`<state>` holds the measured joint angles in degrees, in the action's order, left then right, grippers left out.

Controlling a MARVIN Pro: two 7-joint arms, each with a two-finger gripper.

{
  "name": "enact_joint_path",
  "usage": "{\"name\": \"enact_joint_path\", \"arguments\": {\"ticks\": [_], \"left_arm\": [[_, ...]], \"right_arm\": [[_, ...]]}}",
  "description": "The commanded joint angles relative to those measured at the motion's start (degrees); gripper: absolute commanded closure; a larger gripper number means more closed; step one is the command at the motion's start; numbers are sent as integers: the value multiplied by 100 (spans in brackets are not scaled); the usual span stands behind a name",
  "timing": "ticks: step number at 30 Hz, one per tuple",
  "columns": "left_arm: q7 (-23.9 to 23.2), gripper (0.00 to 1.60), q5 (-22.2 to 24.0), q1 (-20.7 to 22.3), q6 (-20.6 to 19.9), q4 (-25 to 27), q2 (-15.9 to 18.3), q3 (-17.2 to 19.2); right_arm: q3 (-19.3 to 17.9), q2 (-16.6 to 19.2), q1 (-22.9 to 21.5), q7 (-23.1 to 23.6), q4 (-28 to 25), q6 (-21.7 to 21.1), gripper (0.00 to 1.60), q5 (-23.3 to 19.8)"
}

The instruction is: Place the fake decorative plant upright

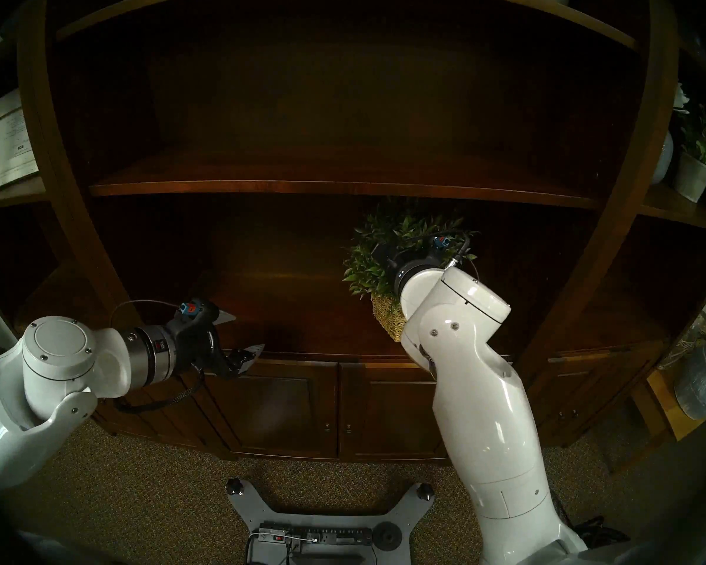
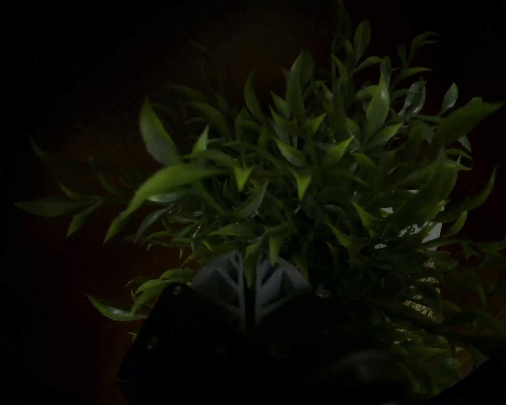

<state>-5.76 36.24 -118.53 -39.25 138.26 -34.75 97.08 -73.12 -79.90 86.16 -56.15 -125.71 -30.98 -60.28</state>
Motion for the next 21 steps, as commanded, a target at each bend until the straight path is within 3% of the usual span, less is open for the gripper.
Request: {"name": "enact_joint_path", "arguments": {"ticks": [1,6,16,17,18,19,20,21], "left_arm": [[-217,0,-140,-706,600,174,-146,562],[-468,0,-182,-1033,871,174,-237,864],[-740,0,-205,-1246,1025,174,-341,1123],[-766,0,-210,-1260,1037,174,-353,1144],[-779,0,-209,-1262,1039,174,-356,1153],[-806,0,-209,-1269,1047,174,-364,1169],[-819,0,-210,-1273,1051,174,-369,1178],[-835,0,-210,-1275,1056,174,-375,1187]], "right_arm": [[112,-15,194,-385,-360,-1,160,204],[208,-12,234,-648,-499,-24,160,285],[234,41,279,-617,-577,-28,160,220],[243,44,283,-627,-596,-29,112,220],[252,54,289,-613,-618,-26,88,222],[260,60,295,-617,-648,-27,43,220],[265,61,298,-626,-666,-30,14,219],[270,64,300,-636,-696,-34,3,216]]}}
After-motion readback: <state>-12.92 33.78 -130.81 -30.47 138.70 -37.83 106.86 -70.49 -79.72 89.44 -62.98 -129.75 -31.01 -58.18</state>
